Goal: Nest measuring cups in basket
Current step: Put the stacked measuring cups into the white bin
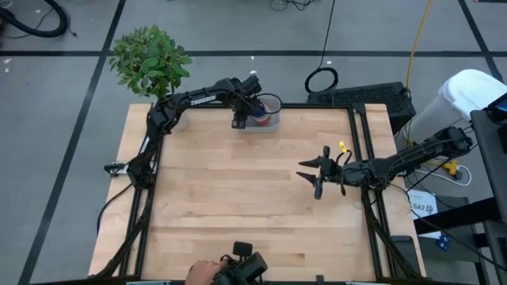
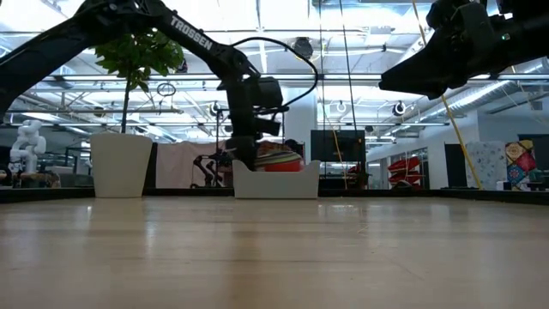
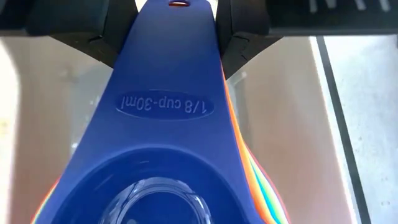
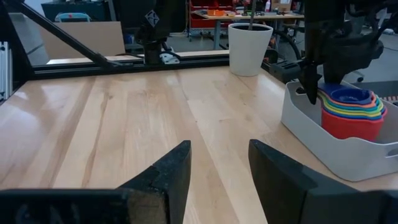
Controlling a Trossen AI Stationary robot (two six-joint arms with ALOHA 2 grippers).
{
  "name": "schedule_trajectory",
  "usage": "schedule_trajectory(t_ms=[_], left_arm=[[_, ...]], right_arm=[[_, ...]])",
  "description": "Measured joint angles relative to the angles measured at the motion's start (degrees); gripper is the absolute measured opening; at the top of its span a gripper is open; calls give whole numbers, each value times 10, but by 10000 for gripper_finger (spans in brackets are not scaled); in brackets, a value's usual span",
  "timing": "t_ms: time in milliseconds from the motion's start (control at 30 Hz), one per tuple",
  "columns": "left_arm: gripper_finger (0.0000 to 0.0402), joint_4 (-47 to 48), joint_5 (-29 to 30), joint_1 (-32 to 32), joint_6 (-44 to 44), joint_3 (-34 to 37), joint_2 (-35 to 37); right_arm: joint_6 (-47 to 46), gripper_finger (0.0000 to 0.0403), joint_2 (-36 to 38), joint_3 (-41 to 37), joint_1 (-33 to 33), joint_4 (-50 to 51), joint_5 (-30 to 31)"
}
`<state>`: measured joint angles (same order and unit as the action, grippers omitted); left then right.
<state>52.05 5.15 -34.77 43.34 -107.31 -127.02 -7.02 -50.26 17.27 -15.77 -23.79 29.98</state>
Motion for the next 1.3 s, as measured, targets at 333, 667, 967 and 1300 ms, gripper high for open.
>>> schedule_trajectory(t_ms=[333,667,967,1300], left_arm=[[145,2,-2,-5,-3,0,0],[145,2,-11,-5,-6,0,0],[145,1,-22,-4,-8,0,-6],[145,7,-21,-3,-6,0,-14]], right_arm=[[-2,155,0,0,0,-2,0],[-2,155,0,0,0,-1,0],[-2,155,0,0,0,0,0],[-4,155,0,0,0,1,0]])
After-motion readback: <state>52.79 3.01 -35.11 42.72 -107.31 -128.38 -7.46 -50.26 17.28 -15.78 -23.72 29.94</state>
